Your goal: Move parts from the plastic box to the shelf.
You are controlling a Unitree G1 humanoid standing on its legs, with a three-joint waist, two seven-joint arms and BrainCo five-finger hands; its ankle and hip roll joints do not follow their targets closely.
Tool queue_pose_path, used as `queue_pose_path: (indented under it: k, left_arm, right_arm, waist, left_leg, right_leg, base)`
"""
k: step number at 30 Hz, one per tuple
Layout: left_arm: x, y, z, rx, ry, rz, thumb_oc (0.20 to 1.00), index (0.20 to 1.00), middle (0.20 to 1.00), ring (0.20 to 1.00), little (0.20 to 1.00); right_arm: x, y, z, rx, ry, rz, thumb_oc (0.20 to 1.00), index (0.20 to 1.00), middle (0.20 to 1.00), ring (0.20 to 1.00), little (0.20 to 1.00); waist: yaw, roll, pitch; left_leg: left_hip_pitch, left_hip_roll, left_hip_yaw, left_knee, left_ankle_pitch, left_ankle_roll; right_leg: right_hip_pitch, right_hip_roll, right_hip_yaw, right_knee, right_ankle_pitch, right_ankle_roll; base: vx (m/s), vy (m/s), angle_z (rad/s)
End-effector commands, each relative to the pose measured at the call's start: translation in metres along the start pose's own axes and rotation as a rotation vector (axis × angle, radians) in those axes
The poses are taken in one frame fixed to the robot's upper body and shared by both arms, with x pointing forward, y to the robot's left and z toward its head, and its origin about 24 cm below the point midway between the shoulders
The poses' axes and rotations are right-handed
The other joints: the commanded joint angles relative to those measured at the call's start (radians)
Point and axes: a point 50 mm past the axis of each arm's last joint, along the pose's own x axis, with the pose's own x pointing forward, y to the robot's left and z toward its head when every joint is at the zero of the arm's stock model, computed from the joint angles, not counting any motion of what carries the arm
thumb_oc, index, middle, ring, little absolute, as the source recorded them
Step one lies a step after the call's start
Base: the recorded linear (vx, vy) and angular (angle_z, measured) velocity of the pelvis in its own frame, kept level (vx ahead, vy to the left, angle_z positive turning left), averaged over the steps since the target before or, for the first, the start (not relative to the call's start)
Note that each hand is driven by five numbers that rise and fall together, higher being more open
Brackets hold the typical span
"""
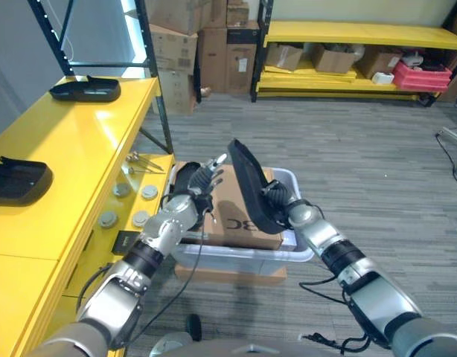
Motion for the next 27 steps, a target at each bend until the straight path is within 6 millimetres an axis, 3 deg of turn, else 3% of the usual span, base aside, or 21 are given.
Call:
queue_pose_path:
  k: [1,9,18,27]
  left_arm:
    - [0.011,-0.021,0.027,-0.001,-0.082,-0.076,1.000,1.000,1.000,1.000,1.000]
    - [0.011,-0.018,-0.007,0.324,0.112,-0.097,1.000,1.000,1.000,1.000,1.000]
    - [0.011,-0.022,-0.025,0.300,0.172,-0.114,1.000,1.000,1.000,1.000,1.000]
    - [0.008,-0.043,-0.007,0.129,0.043,-0.199,1.000,1.000,1.000,1.000,1.000]
  right_arm:
    - [0.008,-0.014,0.040,-0.058,-0.148,-0.046,0.200,0.200,0.200,0.200,0.200]
    - [0.009,-0.010,0.041,-0.071,-0.145,-0.037,0.200,0.200,0.200,0.200,0.200]
    - [0.010,0.001,0.041,-0.110,-0.143,-0.002,0.200,0.200,0.200,0.200,0.200]
    - [0.010,0.011,0.039,-0.179,-0.129,0.033,0.200,0.200,0.200,0.200,0.200]
  waist:
    - [0.043,-0.016,-0.041]
    - [0.047,-0.011,-0.043]
    - [0.044,-0.009,-0.047]
    - [0.049,-0.011,-0.045]
  left_leg:
    - [0.072,0.020,0.010,0.036,-0.135,-0.033]
    - [0.076,0.019,0.004,0.026,-0.134,-0.027]
    - [0.079,0.019,0.010,0.027,-0.136,-0.025]
    - [0.078,0.019,0.008,0.030,-0.135,-0.027]
  right_leg:
    - [-0.115,-0.049,-0.014,-0.043,0.157,0.067]
    - [-0.116,-0.048,-0.010,-0.043,0.156,0.071]
    - [-0.118,-0.049,-0.006,-0.041,0.158,0.073]
    - [-0.116,-0.051,-0.010,-0.040,0.160,0.072]
  base:
    - [0.00,0.000,0.00]
    - [0.00,0.000,0.00]
    - [0.00,0.000,0.00]
    - [0.00,0.000,0.00]
